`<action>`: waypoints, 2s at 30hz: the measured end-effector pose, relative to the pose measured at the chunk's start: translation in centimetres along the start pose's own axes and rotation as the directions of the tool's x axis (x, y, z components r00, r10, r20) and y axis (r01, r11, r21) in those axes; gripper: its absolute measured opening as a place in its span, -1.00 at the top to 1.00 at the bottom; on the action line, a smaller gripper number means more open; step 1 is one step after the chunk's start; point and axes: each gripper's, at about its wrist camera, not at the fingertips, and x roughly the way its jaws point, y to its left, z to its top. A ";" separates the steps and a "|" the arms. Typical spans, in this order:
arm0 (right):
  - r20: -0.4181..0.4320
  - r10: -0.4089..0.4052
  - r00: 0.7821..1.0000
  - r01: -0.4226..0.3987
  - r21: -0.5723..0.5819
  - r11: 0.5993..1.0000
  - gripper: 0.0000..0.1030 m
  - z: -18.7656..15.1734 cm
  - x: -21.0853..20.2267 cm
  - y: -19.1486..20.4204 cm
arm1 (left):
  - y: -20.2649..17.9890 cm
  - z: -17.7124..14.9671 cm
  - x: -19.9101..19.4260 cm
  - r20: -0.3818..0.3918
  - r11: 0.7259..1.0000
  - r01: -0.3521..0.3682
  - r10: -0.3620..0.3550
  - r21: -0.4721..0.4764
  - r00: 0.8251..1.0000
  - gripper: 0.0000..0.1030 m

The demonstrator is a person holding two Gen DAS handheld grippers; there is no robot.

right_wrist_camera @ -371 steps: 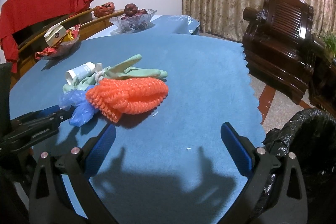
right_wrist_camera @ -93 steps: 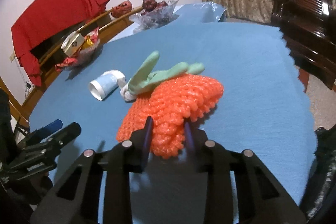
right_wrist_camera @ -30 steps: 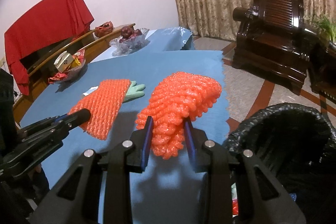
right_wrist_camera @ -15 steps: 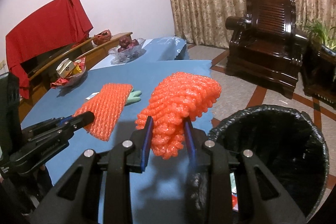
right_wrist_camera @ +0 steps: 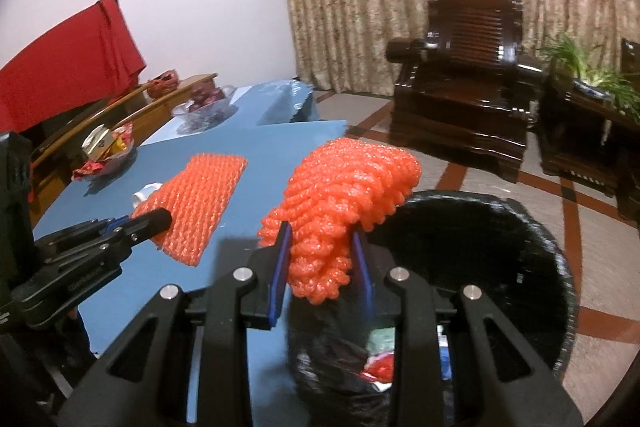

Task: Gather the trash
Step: 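Carry both orange mesh sleeves over the black trash bin with both grippers, then open both grippers to drop the mesh sleeves into the bin, then move both tools back over the white cup and green glove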

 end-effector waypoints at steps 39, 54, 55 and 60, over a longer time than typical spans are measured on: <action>-0.075 -0.233 0.970 0.242 0.143 0.960 0.41 -5.4 -2.2 -12.9 | -12.8 -0.6 10.1 -0.177 0.962 0.236 -0.210 0.140 0.961 0.72; -0.105 -0.277 0.955 0.291 0.152 0.945 -0.83 -6.7 -1.5 -13.2 | -8.3 -0.3 8.6 -0.129 0.982 0.188 -0.182 0.034 0.975 -0.66; -0.099 -0.266 0.959 0.279 0.160 0.947 -0.83 -6.5 -1.7 -13.0 | -7.8 -0.1 8.4 -0.121 0.984 0.173 -0.168 0.032 0.978 -0.72; -0.039 -0.228 0.973 0.231 0.149 0.962 -0.85 -4.7 -2.6 -10.7 | -4.9 0.3 6.1 -0.066 0.996 0.086 -0.084 0.029 0.994 -0.84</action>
